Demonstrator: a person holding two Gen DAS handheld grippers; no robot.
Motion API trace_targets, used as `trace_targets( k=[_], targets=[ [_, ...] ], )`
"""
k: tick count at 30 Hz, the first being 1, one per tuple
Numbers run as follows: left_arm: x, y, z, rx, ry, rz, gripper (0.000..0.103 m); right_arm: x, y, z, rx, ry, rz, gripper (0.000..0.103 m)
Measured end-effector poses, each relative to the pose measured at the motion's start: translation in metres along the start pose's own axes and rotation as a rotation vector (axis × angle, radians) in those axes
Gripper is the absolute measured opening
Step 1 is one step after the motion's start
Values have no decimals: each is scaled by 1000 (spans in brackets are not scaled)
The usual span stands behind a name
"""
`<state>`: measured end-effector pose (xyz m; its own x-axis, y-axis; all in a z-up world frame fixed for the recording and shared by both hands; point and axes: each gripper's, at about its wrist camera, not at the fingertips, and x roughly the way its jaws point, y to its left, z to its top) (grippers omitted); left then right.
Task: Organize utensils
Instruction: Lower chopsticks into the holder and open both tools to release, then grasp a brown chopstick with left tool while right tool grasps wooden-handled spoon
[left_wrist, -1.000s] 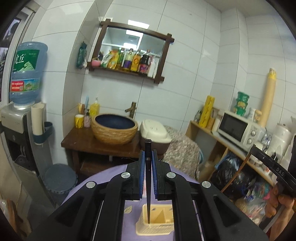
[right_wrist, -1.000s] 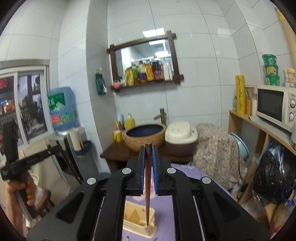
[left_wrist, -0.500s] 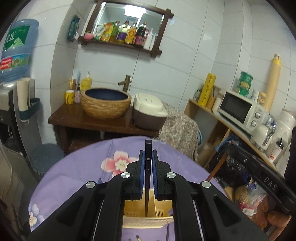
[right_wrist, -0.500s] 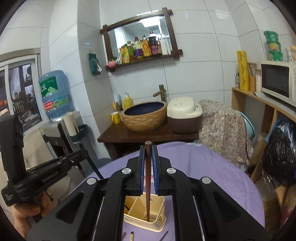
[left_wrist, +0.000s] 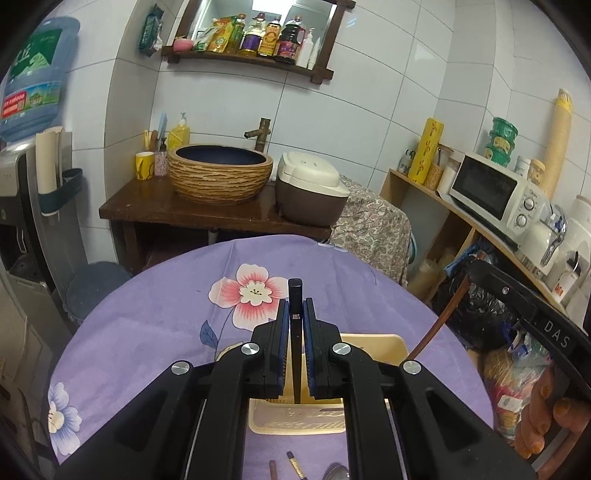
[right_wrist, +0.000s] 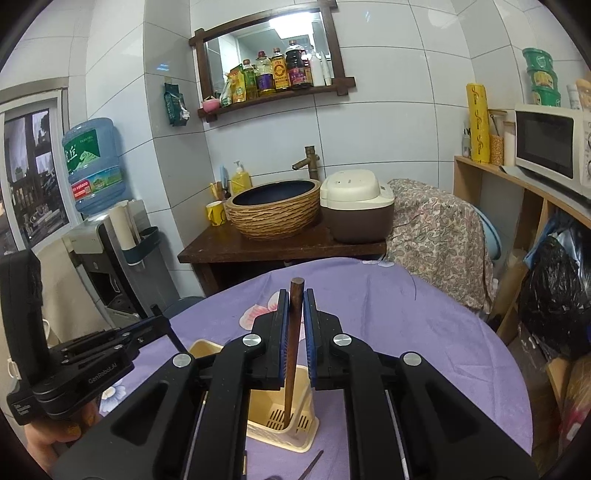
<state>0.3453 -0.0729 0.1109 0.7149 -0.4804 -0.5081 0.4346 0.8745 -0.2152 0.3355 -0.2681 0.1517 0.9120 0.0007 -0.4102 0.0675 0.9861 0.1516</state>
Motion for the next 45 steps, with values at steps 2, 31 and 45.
trace_targets(
  k=[2, 31, 45],
  targets=[
    [-2, -3, -3, 18, 6, 5, 28, -2, -1, -4, 0, -5, -12, 31],
    [-68, 46, -178, 30, 144, 215, 86, -59, -31, -222, -39, 338, -136, 66],
    [-80, 71, -208, -41, 193, 290, 82, -31, -5, -250, 32, 454, -75, 52]
  ],
)
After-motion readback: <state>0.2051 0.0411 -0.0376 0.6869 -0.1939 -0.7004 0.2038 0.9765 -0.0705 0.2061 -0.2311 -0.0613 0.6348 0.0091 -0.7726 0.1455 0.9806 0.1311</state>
